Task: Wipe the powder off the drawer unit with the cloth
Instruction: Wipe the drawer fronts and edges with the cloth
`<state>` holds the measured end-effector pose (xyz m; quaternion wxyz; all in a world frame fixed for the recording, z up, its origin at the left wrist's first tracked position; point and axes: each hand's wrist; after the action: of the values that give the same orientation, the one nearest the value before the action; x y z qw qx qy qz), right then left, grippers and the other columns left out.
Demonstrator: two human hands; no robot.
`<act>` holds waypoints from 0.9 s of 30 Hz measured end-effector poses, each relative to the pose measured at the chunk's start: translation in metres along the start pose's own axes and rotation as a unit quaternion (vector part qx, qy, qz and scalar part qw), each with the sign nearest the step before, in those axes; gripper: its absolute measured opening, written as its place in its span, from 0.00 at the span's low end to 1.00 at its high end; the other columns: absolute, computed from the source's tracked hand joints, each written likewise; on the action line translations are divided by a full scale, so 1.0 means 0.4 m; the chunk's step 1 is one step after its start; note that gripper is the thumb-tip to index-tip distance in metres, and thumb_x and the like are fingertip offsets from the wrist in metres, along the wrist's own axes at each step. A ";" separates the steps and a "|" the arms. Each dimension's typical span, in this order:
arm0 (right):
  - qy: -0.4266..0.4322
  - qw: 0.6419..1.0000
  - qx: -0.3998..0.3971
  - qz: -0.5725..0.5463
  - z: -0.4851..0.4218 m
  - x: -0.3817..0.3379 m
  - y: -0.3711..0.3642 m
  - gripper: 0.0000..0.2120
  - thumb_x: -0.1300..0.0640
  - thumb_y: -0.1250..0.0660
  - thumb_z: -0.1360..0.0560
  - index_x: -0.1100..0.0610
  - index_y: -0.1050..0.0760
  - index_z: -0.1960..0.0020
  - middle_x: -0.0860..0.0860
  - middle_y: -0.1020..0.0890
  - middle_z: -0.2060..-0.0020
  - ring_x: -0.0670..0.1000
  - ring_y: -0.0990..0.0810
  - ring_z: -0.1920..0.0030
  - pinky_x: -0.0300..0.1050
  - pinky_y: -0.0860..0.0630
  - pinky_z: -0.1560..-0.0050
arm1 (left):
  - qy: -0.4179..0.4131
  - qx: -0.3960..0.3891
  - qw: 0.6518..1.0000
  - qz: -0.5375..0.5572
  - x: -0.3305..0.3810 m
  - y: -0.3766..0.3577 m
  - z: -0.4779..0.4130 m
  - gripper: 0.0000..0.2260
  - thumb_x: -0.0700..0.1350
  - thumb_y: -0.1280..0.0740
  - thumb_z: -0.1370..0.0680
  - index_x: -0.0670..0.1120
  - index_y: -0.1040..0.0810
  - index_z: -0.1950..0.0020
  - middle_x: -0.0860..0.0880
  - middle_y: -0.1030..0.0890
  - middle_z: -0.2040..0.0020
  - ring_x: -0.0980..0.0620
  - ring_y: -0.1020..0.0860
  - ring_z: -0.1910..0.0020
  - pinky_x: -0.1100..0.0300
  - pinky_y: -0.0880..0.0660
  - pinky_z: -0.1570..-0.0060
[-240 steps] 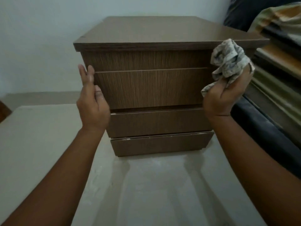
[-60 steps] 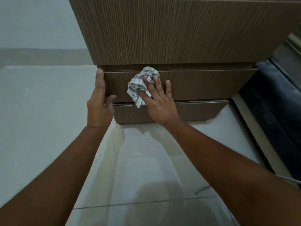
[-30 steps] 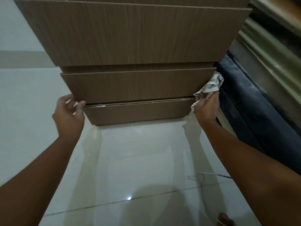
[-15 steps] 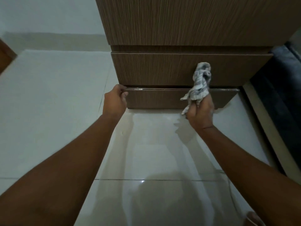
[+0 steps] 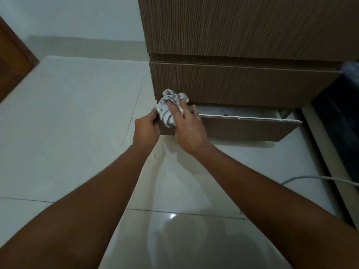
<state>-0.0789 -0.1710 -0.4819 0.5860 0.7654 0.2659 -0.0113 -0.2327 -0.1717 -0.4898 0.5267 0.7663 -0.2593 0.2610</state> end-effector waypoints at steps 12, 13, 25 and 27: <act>0.015 0.993 0.056 0.098 -0.012 -0.025 -0.083 0.27 0.58 0.35 0.28 0.60 0.30 0.30 0.59 0.28 0.31 0.58 0.32 0.29 0.67 0.40 0.29 | 0.017 0.007 1.000 0.011 0.006 0.001 0.005 0.19 0.29 0.37 0.23 0.41 0.19 0.35 0.43 0.13 0.54 0.56 0.24 0.61 0.84 0.36 0.62; 0.022 0.993 0.059 0.096 -0.018 -0.017 -0.080 0.27 0.58 0.31 0.30 0.60 0.28 0.31 0.58 0.26 0.33 0.58 0.30 0.32 0.66 0.38 0.30 | 0.019 0.006 1.000 0.010 0.004 0.000 0.006 0.20 0.29 0.38 0.23 0.42 0.19 0.35 0.43 0.14 0.55 0.56 0.24 0.62 0.84 0.36 0.62; 0.032 0.983 0.149 0.098 0.041 0.167 -0.044 0.32 0.59 0.22 0.38 0.61 0.24 0.35 0.59 0.20 0.41 0.59 0.23 0.42 0.54 0.34 0.38 | 0.028 0.023 0.995 0.089 0.023 -0.022 0.028 0.18 0.28 0.37 0.20 0.40 0.22 0.32 0.40 0.25 0.30 0.52 0.27 0.30 0.83 0.38 0.38; 0.033 0.981 0.160 0.100 0.057 0.208 -0.025 0.32 0.61 0.23 0.39 0.61 0.23 0.36 0.60 0.20 0.43 0.59 0.23 0.43 0.55 0.34 0.38 | 0.020 0.023 0.996 0.087 0.020 -0.022 0.025 0.16 0.32 0.34 0.20 0.41 0.21 0.33 0.39 0.24 0.31 0.49 0.26 0.31 0.83 0.39 0.37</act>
<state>-0.0050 -0.1572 -0.5255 0.4447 0.8722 0.2015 0.0303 -0.2198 -0.1794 -0.4932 0.4893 0.7471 -0.3087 0.3273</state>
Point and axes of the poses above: each hand's wrist, its own z-axis away from the middle knuckle, its own y-axis out of the back of the hand, x = y × z
